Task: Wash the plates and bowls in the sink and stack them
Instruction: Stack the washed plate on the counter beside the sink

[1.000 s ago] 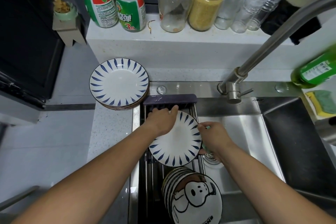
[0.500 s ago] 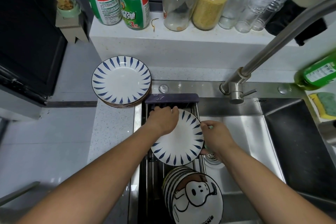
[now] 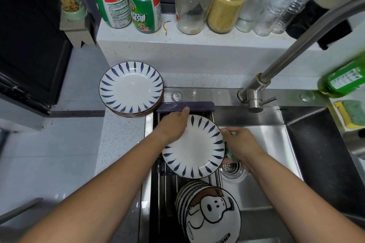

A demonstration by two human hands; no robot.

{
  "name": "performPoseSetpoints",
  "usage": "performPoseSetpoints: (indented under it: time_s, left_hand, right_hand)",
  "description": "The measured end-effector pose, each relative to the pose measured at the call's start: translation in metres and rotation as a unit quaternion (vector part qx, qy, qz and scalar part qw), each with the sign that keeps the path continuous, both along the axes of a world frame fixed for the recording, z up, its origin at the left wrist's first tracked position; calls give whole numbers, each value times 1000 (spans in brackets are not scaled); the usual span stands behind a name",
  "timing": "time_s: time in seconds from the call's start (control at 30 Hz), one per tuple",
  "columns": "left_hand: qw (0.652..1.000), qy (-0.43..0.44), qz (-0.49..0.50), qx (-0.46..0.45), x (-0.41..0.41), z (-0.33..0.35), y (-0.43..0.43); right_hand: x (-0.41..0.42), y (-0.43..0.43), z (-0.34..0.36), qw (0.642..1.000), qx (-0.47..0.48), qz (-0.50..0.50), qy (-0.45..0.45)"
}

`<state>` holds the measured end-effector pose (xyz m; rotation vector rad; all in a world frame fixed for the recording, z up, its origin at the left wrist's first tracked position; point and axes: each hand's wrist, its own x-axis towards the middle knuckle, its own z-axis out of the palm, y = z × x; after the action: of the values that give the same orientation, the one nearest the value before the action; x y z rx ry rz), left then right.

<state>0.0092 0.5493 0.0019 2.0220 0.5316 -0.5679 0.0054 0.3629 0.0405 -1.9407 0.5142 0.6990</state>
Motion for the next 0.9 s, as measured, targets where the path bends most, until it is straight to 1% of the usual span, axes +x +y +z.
performPoseSetpoints:
  time_s: [0.1,0.23,0.37,0.47,0.63,0.77,0.9]
  left_hand:
    - [1000,1,7,-18,-1,3,2]
    - [998,14,-23,-50,-5,7,12]
    - [998,27,-41,-45,-6,9,18]
    - [997,34,-16,-68,-7,13,19]
    - [998,21,-3,-62,-8,20,18]
    - [989,3,56,-140,-12,27,22]
    - [973,-27,112,-198,-19,50,11]
  right_hand:
    - [-1,-1,1,1000,5,3,0]
    - [1,-5,8,1000,3,11,-4]
    - [2,-10,14,1000,-4,13,-16]
    - [3,-13,19,1000,9,5,-19]
    - [5,-20,25,1000,14,-3,-27]
    - [5,-30,29,998,12,-26,-55]
    - [-3,-41,37,995,50,-50,-71]
